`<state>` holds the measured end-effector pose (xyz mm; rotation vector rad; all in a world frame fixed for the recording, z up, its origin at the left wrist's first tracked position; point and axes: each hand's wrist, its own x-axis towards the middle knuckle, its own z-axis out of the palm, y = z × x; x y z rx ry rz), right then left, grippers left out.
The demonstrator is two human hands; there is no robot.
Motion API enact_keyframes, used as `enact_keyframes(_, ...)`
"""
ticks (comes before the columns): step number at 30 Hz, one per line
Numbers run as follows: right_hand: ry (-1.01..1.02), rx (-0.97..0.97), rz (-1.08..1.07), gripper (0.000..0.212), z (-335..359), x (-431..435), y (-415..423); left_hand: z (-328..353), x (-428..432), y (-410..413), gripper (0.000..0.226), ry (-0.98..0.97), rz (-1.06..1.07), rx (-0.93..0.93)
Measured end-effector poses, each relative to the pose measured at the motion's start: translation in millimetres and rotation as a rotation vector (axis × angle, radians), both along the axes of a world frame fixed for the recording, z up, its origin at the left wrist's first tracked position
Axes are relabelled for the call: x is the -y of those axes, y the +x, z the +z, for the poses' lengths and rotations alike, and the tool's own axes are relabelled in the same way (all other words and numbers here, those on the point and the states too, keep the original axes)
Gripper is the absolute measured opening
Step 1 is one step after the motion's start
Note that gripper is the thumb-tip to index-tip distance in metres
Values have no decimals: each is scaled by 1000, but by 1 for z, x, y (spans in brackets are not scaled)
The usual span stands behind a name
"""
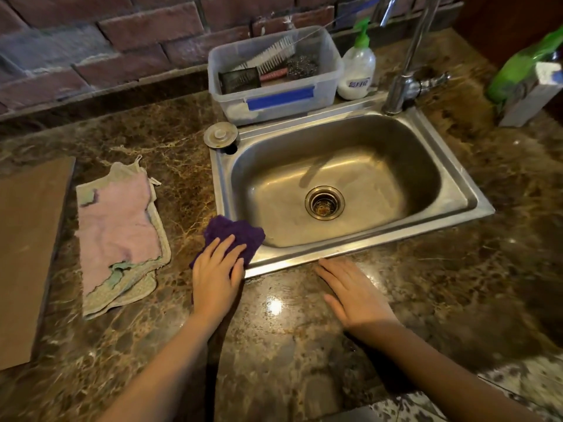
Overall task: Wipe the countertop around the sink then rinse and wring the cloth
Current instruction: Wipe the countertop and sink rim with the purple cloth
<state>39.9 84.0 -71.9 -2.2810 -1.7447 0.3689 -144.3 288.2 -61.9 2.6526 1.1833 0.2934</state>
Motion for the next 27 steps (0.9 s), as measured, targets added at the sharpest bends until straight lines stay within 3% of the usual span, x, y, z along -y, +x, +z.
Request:
enact_keyframes(6, -268, 156, -70, 59, 9, 74, 70, -2, 30, 21, 50, 13, 198, 29)
enact_keyframes(11, -303, 141, -124, 58, 5, 87, 98, 0, 49, 33, 54, -17, 286, -26)
enact_keyframes(21, -200, 103, -117, 56, 0, 89, 98, 2, 121, 187, 43, -177, -74, -5)
enact_keyframes(27, -126, 108, -107, 56, 0, 90, 99, -1, 101, 150, 37, -124, -230, -10)
